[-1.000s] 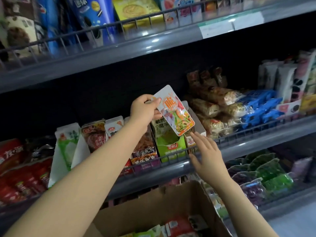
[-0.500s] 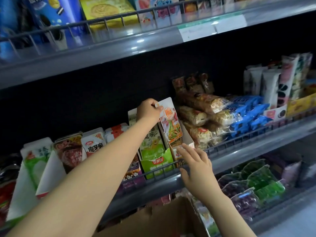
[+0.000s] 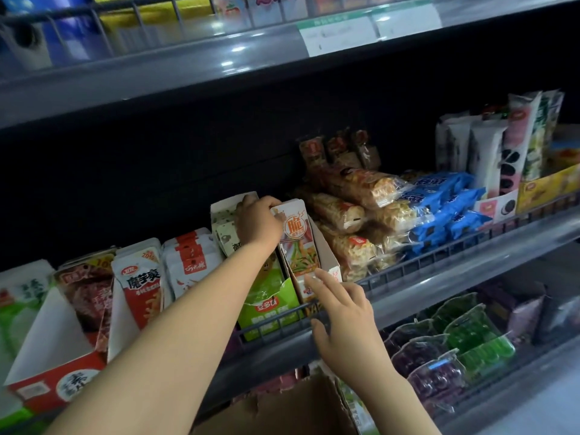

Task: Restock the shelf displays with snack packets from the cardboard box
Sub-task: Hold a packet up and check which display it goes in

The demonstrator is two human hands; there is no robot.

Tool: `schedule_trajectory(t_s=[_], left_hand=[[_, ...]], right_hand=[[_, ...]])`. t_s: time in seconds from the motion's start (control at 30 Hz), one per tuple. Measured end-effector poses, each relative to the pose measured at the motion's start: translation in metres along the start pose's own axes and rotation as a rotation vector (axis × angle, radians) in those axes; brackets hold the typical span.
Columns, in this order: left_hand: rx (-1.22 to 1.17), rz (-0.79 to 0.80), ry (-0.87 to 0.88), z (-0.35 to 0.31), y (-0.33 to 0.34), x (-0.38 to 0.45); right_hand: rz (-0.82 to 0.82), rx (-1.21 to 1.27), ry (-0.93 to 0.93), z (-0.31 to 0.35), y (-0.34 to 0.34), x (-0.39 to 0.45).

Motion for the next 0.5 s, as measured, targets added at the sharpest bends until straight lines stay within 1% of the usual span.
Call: schedule_trajectory(t_s=[0.17, 0.33, 0.4, 0.5], left_hand=[[0.082, -0.032, 0.053, -0.001, -0.003, -0.002], [0.119, -0.006, 0.087, -0.002, -0.005, -0.006], [0.093, 0.003, 0.054, 0.0, -0.008, -0.01], [-0.06, 0.017, -0.019, 0.009, -0.015, -0.028]], right_hand=[[-0.002, 0.002, 0.003, 0.0, 0.0, -0.001], [0.005, -0.011, 0.007, 0.001, 0.0, -0.002], [0.004, -0.033, 0.016, 0.001, -0.001, -0.001], [0.003, -0.072, 0.035, 0.004, -0.002, -0.002]])
Point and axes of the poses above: each hand's wrist, its own x-axis towards the middle knuckle, its own y-axis out of the palm, z = x × y, the point moved 8 cm from there along x, towards the middle knuckle, and after that the axes turned 13 degrees about x, right-handed, at the moved point
